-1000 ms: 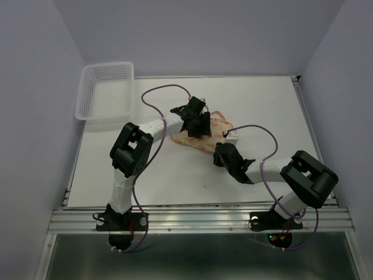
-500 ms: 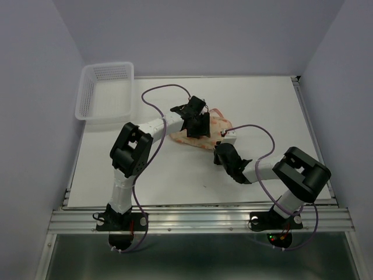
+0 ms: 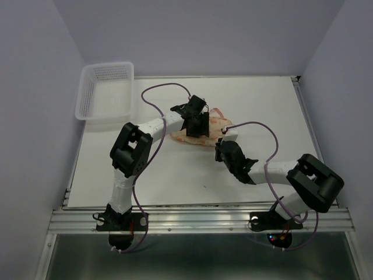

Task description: Unzip the laundry bag and remove the bra

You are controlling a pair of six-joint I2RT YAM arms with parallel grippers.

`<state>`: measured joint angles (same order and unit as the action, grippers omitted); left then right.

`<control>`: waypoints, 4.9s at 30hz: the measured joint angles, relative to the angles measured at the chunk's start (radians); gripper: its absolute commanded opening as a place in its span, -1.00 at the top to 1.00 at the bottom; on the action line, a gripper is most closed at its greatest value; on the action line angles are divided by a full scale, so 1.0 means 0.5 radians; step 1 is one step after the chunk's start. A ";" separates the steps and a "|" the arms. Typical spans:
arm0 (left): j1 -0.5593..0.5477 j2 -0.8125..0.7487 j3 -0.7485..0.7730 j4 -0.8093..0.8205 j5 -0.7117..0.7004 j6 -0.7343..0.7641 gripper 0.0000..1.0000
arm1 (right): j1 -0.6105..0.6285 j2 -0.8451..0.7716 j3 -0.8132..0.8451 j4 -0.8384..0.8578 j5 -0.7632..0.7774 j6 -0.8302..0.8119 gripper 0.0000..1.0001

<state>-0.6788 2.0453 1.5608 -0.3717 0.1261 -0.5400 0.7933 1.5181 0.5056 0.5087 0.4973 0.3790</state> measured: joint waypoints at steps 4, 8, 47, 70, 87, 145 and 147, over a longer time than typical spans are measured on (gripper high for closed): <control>0.000 -0.009 0.018 0.000 -0.063 0.034 -0.29 | 0.000 -0.197 -0.011 -0.056 -0.029 -0.047 0.99; -0.002 -0.066 0.018 -0.007 -0.130 0.099 -0.34 | 0.000 -0.278 -0.029 -0.133 -0.084 -0.064 0.99; -0.002 -1.494 -1.411 1.428 0.323 1.651 -0.45 | -0.031 -0.405 0.721 -1.476 -0.624 -0.062 0.99; -0.076 -1.658 -1.602 1.386 0.783 2.324 -0.54 | -0.031 -0.391 0.951 -1.707 -0.773 0.024 0.99; -0.081 -1.464 -1.579 1.379 0.739 2.502 -0.47 | -0.043 -0.389 1.097 -1.808 -0.801 0.018 0.99; -0.060 -1.512 -1.742 1.540 0.688 2.452 1.00 | -0.249 -0.634 1.168 -2.170 -0.739 -0.171 0.99; -0.048 -1.560 -1.771 1.543 0.687 2.443 1.00 | -0.278 -0.661 1.152 -2.170 -0.742 -0.182 0.99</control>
<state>-0.7029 1.2652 0.6754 0.3996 0.4698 0.6815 0.6544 1.1873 1.0817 -0.5762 0.1265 0.2878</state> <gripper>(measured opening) 0.081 0.016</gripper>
